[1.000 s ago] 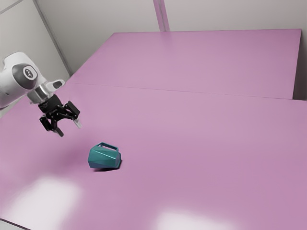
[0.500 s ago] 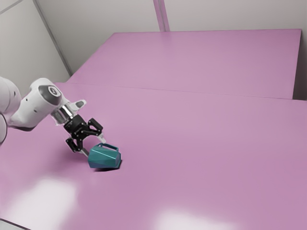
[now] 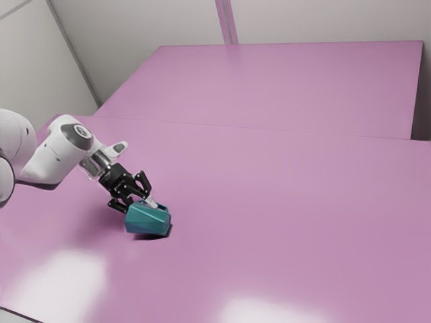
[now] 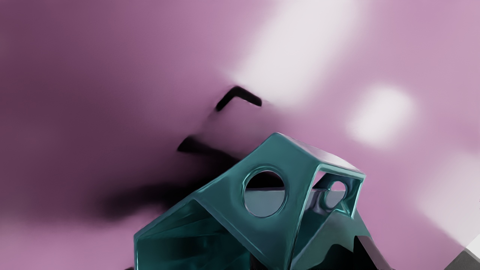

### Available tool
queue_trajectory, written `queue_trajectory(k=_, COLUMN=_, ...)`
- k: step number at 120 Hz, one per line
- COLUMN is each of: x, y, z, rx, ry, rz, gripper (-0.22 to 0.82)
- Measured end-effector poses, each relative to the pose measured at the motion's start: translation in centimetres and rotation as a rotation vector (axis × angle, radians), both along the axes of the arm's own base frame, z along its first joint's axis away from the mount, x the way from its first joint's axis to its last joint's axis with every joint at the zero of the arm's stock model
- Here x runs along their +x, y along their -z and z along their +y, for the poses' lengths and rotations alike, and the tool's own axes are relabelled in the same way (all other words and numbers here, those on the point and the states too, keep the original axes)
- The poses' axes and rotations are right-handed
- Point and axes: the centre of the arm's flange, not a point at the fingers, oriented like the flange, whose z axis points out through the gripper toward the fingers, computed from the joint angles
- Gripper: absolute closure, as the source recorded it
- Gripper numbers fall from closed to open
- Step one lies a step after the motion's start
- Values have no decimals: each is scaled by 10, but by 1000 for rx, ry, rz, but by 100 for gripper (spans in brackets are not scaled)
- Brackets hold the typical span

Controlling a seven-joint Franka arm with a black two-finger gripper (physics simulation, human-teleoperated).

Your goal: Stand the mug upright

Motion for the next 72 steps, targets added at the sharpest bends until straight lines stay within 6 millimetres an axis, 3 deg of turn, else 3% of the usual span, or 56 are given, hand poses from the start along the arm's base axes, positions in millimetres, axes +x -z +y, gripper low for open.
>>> queue_trajectory(k=23, x=20, y=-17, z=-19, rx=10, ry=27, rz=-52, gripper=70)
queue_trajectory(k=45, x=30, y=-29, z=-28, rx=25, ry=35, rz=-82, gripper=76)
queue_trajectory(k=62, x=36, y=-70, z=-61, rx=98, ry=124, rz=-158, gripper=77)
queue_trajectory(k=72, x=38, y=-83, z=-68, rx=187, ry=179, rz=-193, gripper=78)
